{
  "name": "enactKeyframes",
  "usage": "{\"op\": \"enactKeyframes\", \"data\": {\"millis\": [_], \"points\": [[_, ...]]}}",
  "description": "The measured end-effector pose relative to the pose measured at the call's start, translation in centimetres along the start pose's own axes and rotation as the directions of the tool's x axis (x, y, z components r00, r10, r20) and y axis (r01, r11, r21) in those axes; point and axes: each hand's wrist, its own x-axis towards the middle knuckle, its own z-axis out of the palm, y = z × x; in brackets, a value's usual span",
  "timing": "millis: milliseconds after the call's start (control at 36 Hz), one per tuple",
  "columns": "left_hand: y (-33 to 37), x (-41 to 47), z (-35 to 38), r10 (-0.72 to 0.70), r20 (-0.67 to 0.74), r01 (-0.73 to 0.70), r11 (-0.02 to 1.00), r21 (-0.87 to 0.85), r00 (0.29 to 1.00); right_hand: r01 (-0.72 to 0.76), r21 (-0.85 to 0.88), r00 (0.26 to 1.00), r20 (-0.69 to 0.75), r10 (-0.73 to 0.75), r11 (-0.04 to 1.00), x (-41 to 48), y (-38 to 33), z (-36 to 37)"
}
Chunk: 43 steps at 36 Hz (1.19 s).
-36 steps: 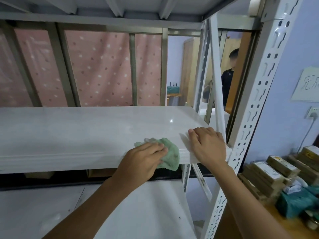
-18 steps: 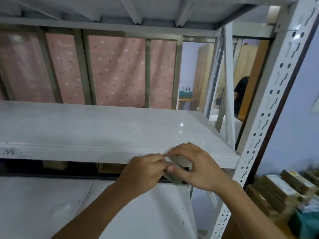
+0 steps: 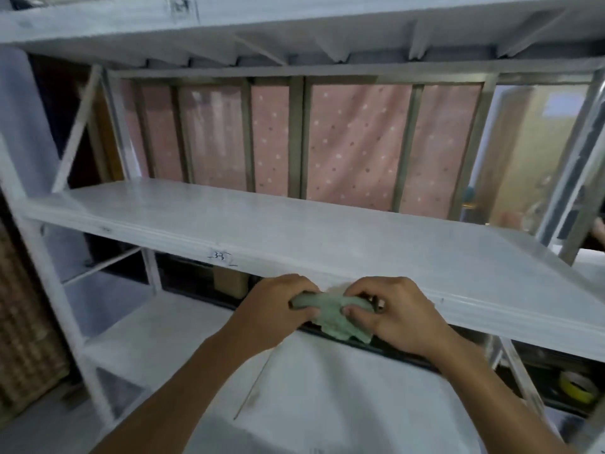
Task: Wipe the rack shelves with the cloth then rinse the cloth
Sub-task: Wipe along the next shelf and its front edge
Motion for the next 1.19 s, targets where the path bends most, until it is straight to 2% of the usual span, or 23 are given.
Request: {"op": "enactKeyframes", "data": {"millis": [167, 250, 361, 444, 556, 639, 750, 861, 889, 944, 1028, 1111, 1194], "points": [[-4.6, -2.1, -5.9, -0.08, -0.065, 0.073, 0.991, -0.109, 0.995, 0.019, 0.164, 0.994, 0.106, -0.037, 0.986, 5.0, -7.1, 4.5], [-7.4, -2.4, -7.8, -0.103, -0.095, 0.086, 0.981, -0.175, 0.99, -0.056, 0.199, 0.988, 0.149, 0.026, 0.978, 6.9, -10.0, 6.8], [-10.5, -2.3, -9.3, 0.003, -0.159, -0.037, 0.977, -0.212, 0.987, -0.163, 0.278, 0.985, 0.092, 0.143, 0.946, 8.3, -12.1, 8.6], [-11.2, -1.6, -9.8, 0.005, -0.155, -0.042, 0.972, -0.233, 0.988, -0.26, 0.3, 0.965, 0.044, 0.259, 0.918, 8.8, -13.2, 9.2], [-11.3, -0.2, -10.0, 0.067, -0.18, -0.096, 0.983, -0.158, 0.981, -0.324, 0.258, 0.933, -0.07, 0.352, 0.91, 9.6, -13.9, 9.8], [-11.9, 1.2, -10.1, 0.185, -0.209, -0.209, 0.973, -0.1, 0.96, -0.386, 0.296, 0.891, -0.126, 0.436, 0.874, 10.4, -13.9, 10.0], [-13.4, 3.3, -10.0, 0.287, -0.265, -0.283, 0.958, 0.056, 0.92, -0.428, 0.304, 0.833, -0.233, 0.502, 0.851, 12.3, -13.4, 10.2], [-16.1, 4.6, -10.3, 0.358, -0.321, -0.312, 0.931, 0.187, 0.877, -0.487, 0.32, 0.734, -0.356, 0.579, 0.813, 15.1, -12.9, 10.4], [-17.1, 4.8, -10.5, 0.38, -0.337, -0.323, 0.922, 0.214, 0.861, -0.507, 0.285, 0.702, -0.412, 0.581, 0.814, 16.0, -12.8, 10.5], [-19.3, 4.9, -11.2, 0.432, -0.351, -0.351, 0.896, 0.273, 0.831, -0.563, 0.104, 0.663, -0.535, 0.523, 0.82, 17.9, -12.4, 10.8], [-22.9, 4.9, -12.7, 0.518, -0.324, -0.405, 0.842, 0.357, 0.792, -0.635, -0.199, 0.657, -0.647, 0.387, 0.746, 21.0, -12.1, 12.1], [-26.4, 4.6, -14.5, 0.568, -0.296, -0.438, 0.803, 0.403, 0.768, -0.681, -0.366, 0.677, -0.645, 0.355, 0.634, 24.2, -11.7, 14.3], [-29.4, 4.2, -16.4, 0.593, -0.287, -0.448, 0.779, 0.438, 0.752, -0.705, -0.461, 0.703, -0.55, 0.45, 0.539, 27.0, -11.6, 17.0]]}}
